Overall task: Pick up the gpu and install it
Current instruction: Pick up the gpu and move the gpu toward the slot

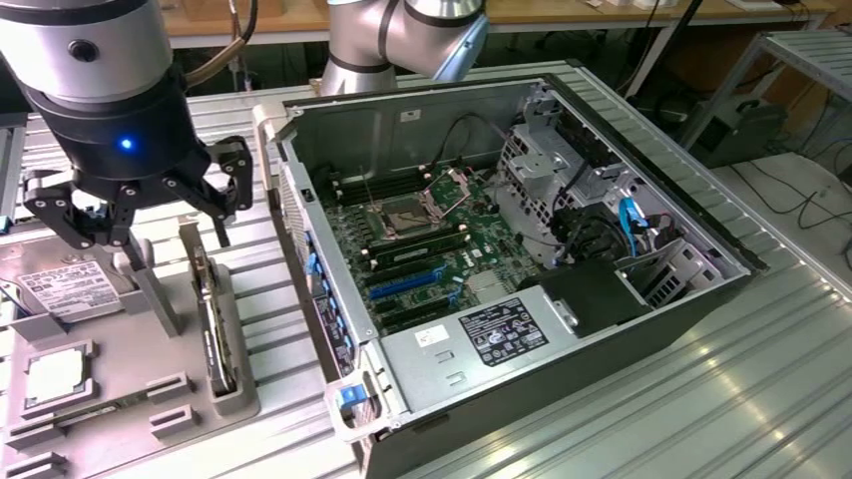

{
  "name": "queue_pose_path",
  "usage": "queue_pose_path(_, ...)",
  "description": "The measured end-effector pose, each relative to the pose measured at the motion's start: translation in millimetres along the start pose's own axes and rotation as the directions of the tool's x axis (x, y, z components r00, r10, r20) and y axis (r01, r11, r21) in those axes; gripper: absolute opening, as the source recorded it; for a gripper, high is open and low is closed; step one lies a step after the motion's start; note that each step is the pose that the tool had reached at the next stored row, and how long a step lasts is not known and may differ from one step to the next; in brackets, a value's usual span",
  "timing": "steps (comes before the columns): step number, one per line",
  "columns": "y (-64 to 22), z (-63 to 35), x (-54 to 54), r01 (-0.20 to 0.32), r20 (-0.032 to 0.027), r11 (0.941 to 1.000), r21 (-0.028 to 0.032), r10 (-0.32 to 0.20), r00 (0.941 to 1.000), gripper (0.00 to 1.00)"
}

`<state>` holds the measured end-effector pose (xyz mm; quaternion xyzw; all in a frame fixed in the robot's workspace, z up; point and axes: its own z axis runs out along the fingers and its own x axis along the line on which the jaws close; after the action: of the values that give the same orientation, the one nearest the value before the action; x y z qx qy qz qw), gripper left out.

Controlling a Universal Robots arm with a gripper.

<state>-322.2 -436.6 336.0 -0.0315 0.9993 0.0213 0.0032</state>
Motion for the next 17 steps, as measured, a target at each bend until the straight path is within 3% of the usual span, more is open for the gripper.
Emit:
queue_pose_path(13,-4.6,11.5,0.3,0.0,-0.0003,1.0,0.0017,0.0,1.0,0.72)
queue_pose_path(17,-6.2,14.4,0.5,0.0,-0.001,0.9999,0.0138,0.0,1.0,0.72)
